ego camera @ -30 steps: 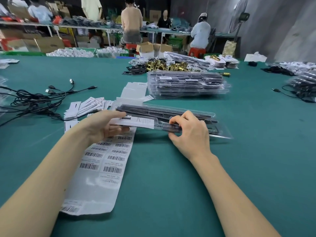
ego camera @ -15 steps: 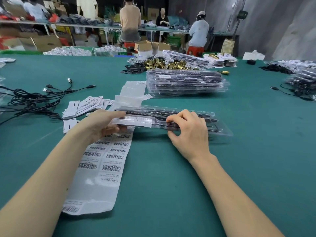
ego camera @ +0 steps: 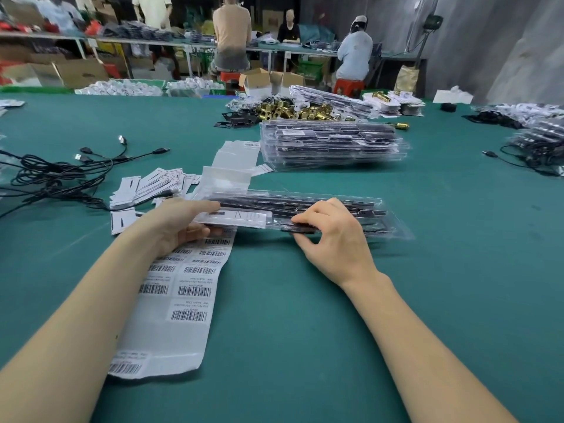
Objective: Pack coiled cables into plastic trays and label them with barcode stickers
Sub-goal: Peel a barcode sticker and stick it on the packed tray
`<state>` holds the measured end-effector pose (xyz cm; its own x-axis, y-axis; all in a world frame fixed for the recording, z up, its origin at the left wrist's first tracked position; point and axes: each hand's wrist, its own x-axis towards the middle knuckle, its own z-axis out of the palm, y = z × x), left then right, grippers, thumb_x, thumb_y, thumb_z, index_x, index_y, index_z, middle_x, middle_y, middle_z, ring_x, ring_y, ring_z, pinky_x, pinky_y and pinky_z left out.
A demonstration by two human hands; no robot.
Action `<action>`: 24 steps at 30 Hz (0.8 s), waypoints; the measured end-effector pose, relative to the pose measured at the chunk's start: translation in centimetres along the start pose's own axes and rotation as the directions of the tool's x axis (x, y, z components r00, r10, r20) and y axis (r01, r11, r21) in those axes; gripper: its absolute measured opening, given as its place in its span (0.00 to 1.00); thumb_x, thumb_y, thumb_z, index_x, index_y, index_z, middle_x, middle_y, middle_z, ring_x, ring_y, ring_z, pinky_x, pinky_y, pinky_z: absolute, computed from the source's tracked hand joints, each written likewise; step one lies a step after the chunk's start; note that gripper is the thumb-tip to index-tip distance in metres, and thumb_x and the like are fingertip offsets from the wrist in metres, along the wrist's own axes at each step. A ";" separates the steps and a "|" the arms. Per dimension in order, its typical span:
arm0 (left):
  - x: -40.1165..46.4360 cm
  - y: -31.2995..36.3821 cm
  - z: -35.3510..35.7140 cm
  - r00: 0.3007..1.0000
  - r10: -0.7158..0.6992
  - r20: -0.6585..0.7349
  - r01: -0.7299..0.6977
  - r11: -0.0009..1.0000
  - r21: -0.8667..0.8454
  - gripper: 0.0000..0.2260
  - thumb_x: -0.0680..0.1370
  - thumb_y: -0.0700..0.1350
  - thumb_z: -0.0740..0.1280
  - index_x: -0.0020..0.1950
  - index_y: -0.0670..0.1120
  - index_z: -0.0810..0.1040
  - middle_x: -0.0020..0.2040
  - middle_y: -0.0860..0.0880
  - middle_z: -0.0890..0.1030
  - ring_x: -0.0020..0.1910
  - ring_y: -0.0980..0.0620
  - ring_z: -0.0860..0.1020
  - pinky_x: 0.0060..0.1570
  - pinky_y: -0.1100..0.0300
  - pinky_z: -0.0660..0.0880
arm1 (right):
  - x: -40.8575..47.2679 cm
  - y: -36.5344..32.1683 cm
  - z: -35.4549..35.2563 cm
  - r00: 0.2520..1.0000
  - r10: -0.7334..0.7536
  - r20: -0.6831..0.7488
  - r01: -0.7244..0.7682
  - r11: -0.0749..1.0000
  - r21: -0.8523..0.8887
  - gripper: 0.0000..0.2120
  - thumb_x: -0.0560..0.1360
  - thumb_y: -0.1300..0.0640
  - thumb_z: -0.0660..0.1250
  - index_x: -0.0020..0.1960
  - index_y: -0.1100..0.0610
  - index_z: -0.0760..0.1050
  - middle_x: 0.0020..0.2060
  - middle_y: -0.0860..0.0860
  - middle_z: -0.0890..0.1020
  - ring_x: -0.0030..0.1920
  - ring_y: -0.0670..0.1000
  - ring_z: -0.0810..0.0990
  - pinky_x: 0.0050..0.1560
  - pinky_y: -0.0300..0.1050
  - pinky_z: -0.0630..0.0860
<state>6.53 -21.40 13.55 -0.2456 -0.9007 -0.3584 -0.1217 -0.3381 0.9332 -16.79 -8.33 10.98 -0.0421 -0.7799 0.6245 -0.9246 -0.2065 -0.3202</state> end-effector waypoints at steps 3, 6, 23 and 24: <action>0.1 -0.1 -0.1 1.000 0.005 -0.003 -0.005 1.000 -0.008 0.09 0.76 0.41 0.73 0.54 0.41 0.79 0.34 0.49 0.85 0.23 0.53 0.79 0.24 0.66 0.76 | 0.0 0.0 0.1 1.000 -0.006 0.018 0.006 1.000 -0.002 0.07 0.71 0.62 0.75 0.49 0.58 0.84 0.43 0.50 0.82 0.47 0.54 0.76 0.49 0.48 0.76; 0.2 -0.1 -0.3 1.000 0.006 0.007 -0.006 1.000 -0.006 0.09 0.76 0.41 0.73 0.54 0.40 0.79 0.36 0.47 0.86 0.26 0.51 0.81 0.24 0.66 0.76 | 0.0 -0.1 0.2 0.999 -0.006 0.036 0.006 1.000 0.011 0.07 0.72 0.63 0.74 0.49 0.58 0.83 0.44 0.51 0.83 0.48 0.54 0.77 0.51 0.48 0.76; -0.5 0.5 -1.3 0.992 0.106 -0.064 -0.114 0.984 -0.136 0.10 0.74 0.46 0.75 0.49 0.48 0.75 0.38 0.49 0.83 0.25 0.54 0.81 0.25 0.66 0.77 | 0.3 0.5 -0.2 0.999 0.028 0.031 -0.028 1.000 -0.011 0.15 0.69 0.50 0.76 0.54 0.48 0.82 0.50 0.42 0.81 0.54 0.50 0.74 0.55 0.54 0.74; -0.5 0.6 -1.4 0.992 0.109 -0.069 -0.120 0.979 -0.168 0.09 0.75 0.47 0.74 0.49 0.48 0.76 0.38 0.49 0.84 0.27 0.53 0.82 0.26 0.66 0.78 | 0.3 0.6 -0.2 0.999 0.044 0.014 -0.043 0.999 -0.019 0.15 0.68 0.50 0.76 0.54 0.48 0.82 0.51 0.42 0.81 0.55 0.50 0.74 0.56 0.54 0.73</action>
<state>7.98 -21.50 14.30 -0.1906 -0.9489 -0.2514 0.0715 -0.2688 0.9605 -17.45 -8.54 11.09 -0.0772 -0.7963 0.6000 -0.9290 -0.1611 -0.3333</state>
